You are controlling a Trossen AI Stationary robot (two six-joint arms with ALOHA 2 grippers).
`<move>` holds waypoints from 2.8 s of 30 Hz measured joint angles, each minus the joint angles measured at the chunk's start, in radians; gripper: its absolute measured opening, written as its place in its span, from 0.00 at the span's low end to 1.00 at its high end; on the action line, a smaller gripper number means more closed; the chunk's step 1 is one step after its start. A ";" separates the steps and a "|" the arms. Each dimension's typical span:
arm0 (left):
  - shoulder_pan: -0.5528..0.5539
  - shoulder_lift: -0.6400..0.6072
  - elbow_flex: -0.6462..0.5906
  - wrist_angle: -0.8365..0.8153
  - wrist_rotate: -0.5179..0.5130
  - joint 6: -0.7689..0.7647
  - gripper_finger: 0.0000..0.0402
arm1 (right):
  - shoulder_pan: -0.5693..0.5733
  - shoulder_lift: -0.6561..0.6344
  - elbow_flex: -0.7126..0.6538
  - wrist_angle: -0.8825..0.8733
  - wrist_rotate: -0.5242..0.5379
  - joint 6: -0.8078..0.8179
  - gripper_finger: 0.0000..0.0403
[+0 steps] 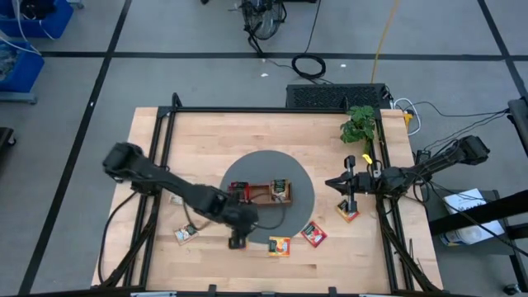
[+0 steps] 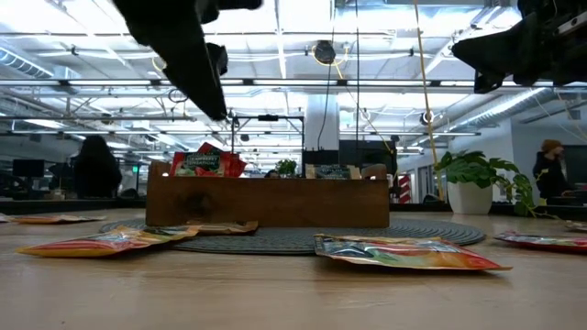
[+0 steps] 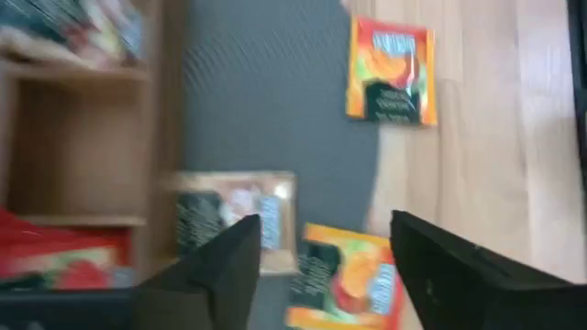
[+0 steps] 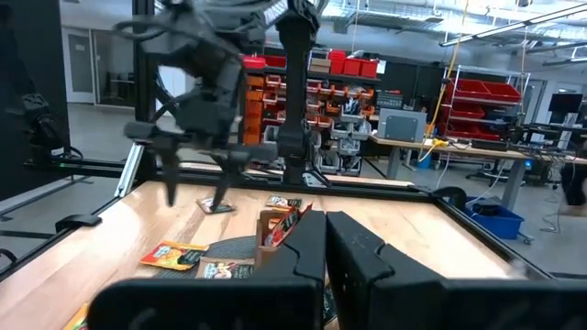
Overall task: Pick & Place Tea
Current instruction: Put the yellow tea bag into the right section of the wooden organizer
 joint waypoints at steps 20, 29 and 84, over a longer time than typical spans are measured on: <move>0.084 0.345 0.343 -0.380 0.030 -1.064 0.79 | 0.000 0.000 0.000 0.044 0.000 -0.024 0.00; 0.087 0.429 0.343 -0.390 0.061 -1.220 0.80 | 0.000 0.000 0.000 0.084 -0.003 -0.070 0.00; 0.034 0.437 0.502 -0.488 -0.023 -1.073 0.04 | 0.000 0.000 0.000 0.102 -0.005 -0.075 0.00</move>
